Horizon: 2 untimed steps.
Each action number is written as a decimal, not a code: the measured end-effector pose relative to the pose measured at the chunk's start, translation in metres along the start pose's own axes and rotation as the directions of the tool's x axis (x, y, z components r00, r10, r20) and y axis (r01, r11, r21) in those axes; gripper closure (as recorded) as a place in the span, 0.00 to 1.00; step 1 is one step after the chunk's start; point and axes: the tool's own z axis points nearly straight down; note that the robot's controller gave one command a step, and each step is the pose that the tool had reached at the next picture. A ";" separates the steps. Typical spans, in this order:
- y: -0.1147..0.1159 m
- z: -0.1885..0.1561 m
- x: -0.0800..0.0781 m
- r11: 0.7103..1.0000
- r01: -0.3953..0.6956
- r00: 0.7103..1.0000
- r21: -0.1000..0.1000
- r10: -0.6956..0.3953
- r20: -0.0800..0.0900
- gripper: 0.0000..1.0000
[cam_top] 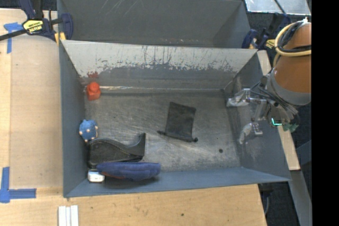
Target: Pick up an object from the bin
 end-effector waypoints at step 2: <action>0.134 0.122 -0.029 0.868 0.496 0.868 0.004 -0.496 0.003 0.00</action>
Offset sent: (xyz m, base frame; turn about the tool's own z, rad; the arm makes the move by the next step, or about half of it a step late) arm 0.0001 0.0891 -0.0319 -0.1920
